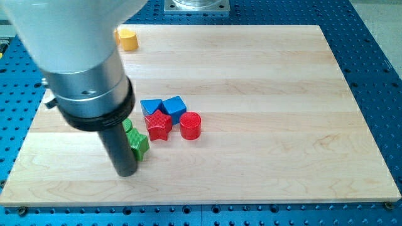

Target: Move the green blocks closer to the red star

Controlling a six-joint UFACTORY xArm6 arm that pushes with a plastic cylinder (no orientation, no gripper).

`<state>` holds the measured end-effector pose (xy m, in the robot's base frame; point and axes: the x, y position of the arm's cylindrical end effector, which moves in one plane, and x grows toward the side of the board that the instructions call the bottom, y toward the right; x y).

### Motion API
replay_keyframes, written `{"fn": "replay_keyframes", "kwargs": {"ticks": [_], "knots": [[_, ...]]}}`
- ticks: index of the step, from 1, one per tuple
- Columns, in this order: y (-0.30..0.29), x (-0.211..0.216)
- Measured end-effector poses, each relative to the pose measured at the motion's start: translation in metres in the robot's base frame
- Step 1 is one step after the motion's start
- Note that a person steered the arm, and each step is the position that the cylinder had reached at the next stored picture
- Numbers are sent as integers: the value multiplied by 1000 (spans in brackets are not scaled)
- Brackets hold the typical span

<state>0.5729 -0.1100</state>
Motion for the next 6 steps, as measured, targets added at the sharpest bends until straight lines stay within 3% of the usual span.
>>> {"fn": "replay_keyframes", "kwargs": {"ticks": [2,3,6], "knots": [[5,-3],[-34,3],[-32,-37]]}}
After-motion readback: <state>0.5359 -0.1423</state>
